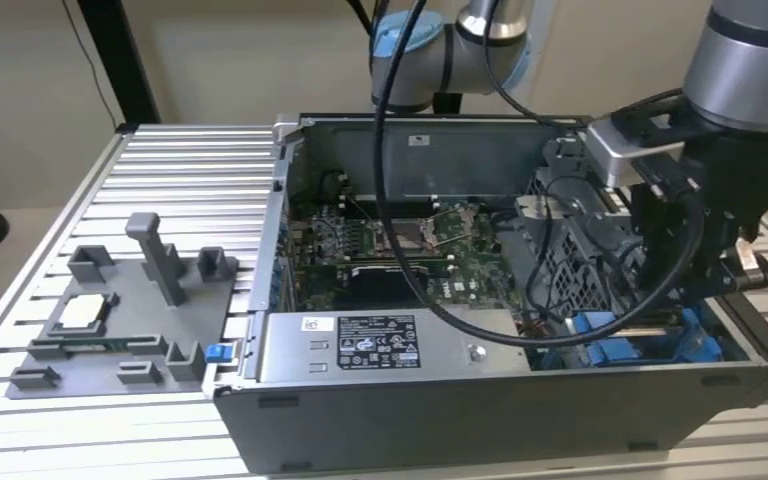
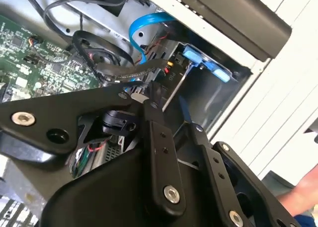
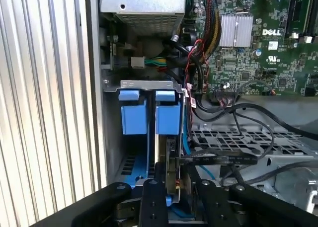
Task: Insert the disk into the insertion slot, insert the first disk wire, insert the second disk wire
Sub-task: 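Insert the second disk wire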
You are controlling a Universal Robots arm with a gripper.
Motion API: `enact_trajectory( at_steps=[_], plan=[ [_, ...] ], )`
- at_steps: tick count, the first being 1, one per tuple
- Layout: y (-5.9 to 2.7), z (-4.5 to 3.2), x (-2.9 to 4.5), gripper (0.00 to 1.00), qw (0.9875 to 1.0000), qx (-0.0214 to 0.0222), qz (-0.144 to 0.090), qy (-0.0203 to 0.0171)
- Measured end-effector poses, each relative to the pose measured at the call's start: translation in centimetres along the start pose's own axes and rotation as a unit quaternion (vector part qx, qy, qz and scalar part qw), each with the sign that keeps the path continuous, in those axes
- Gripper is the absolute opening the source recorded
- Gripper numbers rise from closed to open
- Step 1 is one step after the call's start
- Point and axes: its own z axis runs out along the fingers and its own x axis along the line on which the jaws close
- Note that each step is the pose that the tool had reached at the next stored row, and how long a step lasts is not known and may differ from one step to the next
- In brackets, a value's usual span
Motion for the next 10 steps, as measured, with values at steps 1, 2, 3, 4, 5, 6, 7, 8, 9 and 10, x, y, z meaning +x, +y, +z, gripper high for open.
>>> enact_trajectory(
  at_steps=[1,2,3,4,5,6,7,8,9,10],
  plan=[
    [-0.07,-0.44,0.01,1.0,1.0,0.0,0.0,0.0001],
    [-0.15,-0.92,0.01,1.0,1.0,0.0,0.0,-0.0001],
    [-0.23,-1.36,0.01,1.0,1.0,0.0,0.0,0.0001],
    [-0.31,-1.81,0.01,1.0,1.0,0.0,0.0,0.0],
    [-0.38,-2.22,0.01,1.0,1.0,0.0,0.0,0.0],
    [-0.44,-2.57,0.01,1.0,1.0,0.0,0.0,0.0],
    [-0.45,-2.66,0.01,1.0,1.0,-0.0001,0.0,0.0],
    [-0.45,-2.65,0.01,1.0,1.0,0.0,0.0,-0.0001],
    [-0.45,-2.65,0.01,1.0,1.0,-0.0001,0.0,-0.0001],
    [-0.45,-2.66,0.01,1.0,1.0,-0.0001,0.0,-0.0001]
  ],
)
